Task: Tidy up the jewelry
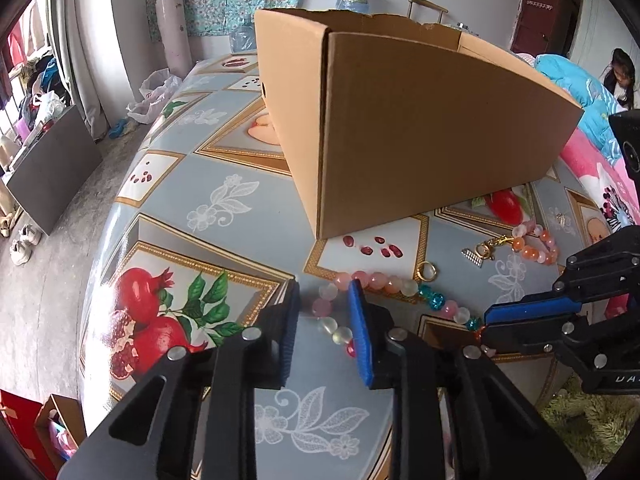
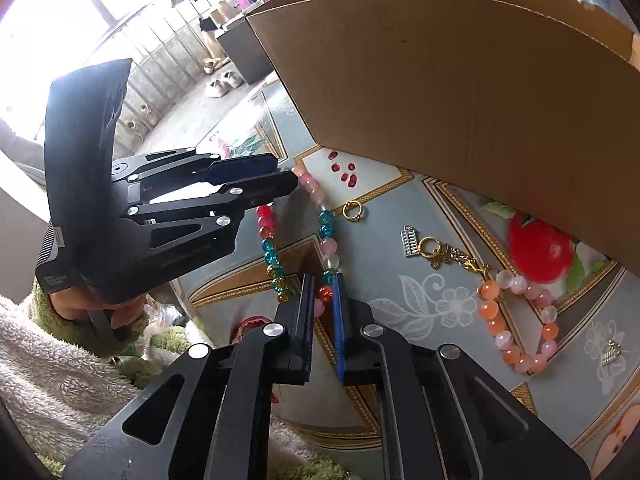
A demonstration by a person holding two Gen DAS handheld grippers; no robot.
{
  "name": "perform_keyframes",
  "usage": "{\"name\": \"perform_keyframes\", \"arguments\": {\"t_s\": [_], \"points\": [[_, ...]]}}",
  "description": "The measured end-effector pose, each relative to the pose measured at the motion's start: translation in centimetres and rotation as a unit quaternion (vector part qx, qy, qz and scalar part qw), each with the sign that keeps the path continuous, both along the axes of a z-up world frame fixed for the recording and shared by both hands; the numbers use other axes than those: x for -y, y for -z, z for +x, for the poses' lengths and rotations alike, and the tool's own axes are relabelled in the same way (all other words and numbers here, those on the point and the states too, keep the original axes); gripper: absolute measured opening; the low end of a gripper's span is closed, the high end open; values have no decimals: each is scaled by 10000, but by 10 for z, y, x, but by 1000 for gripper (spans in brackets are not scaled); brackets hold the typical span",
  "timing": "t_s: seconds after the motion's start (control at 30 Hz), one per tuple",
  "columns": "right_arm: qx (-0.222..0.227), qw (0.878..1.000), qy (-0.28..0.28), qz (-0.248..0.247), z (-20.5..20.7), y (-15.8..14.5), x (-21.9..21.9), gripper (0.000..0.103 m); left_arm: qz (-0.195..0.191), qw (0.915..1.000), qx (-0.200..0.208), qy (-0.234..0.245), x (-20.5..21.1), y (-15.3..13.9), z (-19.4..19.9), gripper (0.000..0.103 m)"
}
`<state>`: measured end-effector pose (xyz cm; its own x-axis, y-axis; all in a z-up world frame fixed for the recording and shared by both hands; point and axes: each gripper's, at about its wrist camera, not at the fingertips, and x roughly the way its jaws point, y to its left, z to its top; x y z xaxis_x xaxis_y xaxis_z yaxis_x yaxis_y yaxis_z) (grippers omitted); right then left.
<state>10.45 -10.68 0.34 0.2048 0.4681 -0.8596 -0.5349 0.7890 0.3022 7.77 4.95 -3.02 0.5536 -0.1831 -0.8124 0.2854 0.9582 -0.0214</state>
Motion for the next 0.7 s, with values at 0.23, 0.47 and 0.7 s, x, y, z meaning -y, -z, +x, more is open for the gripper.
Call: {"name": "perform_keyframes", "arguments": {"t_s": [0.23,0.47,0.7], "points": [[148,9998,88,-96,9,0,13,0,-34,9997,-226,-12,-1,-2,-9,10],[204,9995,235,58,15,-4,30,5,-517,9967,-619,-103,-5,-4,-30,10],[116,9992,136,371,6,-11,31,39,-812,9944,-661,-149,-10,-10,-34,10]]}}
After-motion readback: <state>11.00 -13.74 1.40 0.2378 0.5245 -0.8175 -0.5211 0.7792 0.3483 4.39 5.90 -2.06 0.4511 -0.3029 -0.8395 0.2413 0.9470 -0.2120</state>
